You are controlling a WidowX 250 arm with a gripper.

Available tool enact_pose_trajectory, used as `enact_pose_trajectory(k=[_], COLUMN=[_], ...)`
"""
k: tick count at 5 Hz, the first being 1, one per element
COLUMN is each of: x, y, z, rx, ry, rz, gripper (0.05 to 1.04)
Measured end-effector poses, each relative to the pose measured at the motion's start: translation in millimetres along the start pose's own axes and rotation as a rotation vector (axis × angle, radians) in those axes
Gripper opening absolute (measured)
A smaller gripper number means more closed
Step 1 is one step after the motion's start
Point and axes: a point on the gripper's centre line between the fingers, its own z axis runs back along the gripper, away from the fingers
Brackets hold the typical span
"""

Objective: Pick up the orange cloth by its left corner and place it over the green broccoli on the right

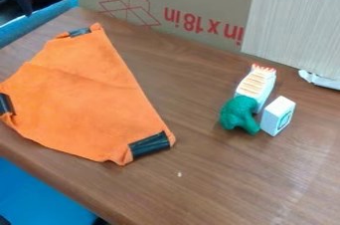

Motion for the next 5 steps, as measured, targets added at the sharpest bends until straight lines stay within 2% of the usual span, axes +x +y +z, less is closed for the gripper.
enact_pose_trajectory(k=[1,2,3,4,5], x=[-3,0,5,4,-6], y=[1,10,23,32,44], z=[-11,-12,-13,-10,-17], rx=[-0.001,-0.038,-0.024,-0.051,-0.042], ry=[0.044,0.131,0.095,0.100,0.052], rz=[0.007,0.048,0.072,0.092,0.075], gripper=[1.001,1.001,1.001,1.001,1.001])
